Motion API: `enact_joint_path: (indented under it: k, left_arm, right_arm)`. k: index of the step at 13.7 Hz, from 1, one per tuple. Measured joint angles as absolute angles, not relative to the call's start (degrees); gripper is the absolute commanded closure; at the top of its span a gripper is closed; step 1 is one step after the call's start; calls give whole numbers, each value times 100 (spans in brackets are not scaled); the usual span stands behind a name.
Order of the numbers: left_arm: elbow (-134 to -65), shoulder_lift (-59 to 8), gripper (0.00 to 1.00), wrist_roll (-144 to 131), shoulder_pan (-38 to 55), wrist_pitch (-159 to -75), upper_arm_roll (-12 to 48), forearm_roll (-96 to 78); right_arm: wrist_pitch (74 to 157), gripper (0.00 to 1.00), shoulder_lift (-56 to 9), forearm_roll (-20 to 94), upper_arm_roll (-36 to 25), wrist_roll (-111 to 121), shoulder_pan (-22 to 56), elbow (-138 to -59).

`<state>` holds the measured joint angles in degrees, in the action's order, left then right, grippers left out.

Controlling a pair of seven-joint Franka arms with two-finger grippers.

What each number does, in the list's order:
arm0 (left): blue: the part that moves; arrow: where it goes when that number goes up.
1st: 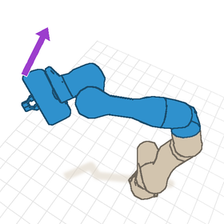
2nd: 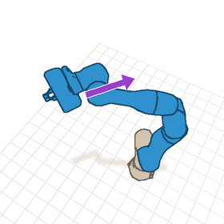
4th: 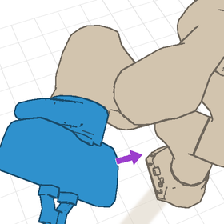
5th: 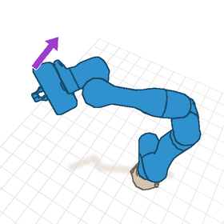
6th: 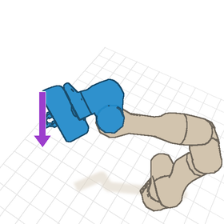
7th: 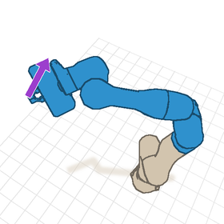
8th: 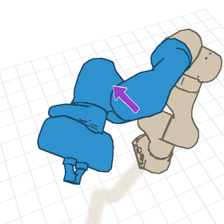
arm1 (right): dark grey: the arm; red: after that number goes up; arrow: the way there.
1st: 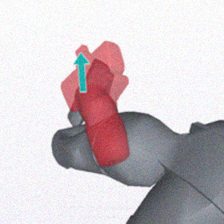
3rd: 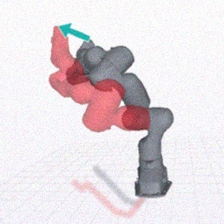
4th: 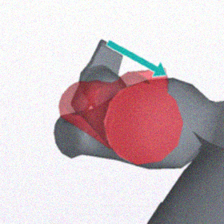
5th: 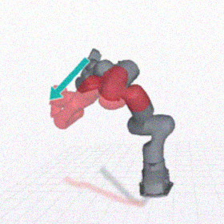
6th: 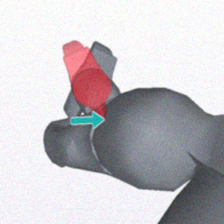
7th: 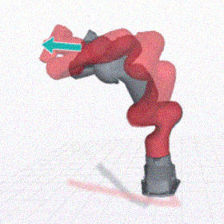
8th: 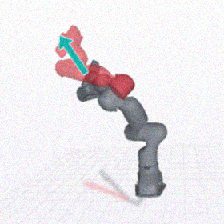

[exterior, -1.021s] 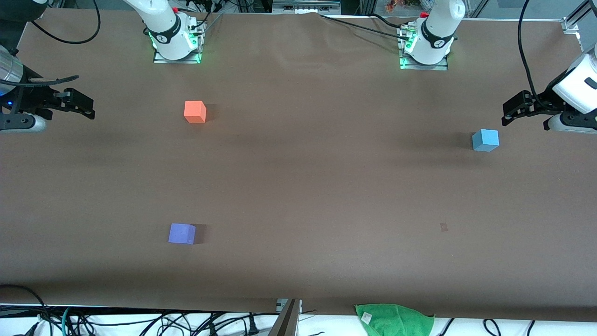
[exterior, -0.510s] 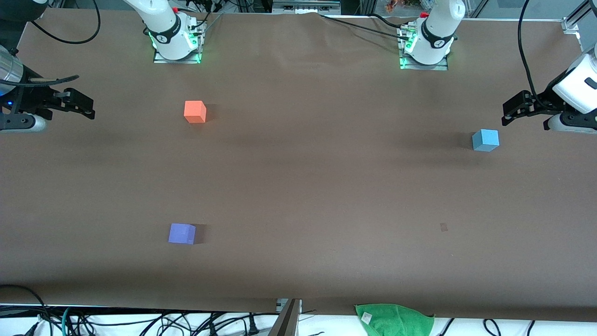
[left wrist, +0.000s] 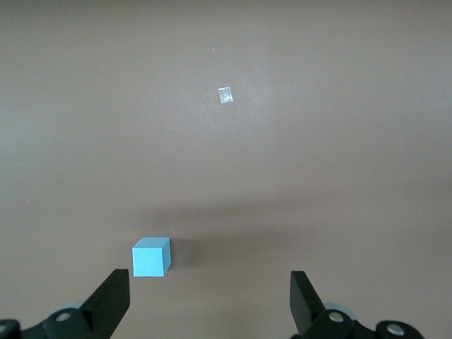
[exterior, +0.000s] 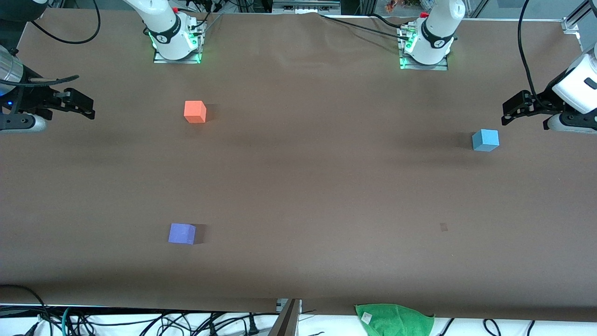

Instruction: Place blue block between orange and purple blocks

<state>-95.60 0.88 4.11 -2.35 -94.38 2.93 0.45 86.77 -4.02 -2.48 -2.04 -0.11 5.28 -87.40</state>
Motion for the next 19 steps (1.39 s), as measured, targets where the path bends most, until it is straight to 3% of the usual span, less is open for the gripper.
enact_joint_path:
  k: [19]
  left_arm:
    - [-9560, -145, 0, 411, -245, -9135, 308, 45]
  right_arm:
    - [8677, 0, -402, -248, -204, -11, 527, -8740]
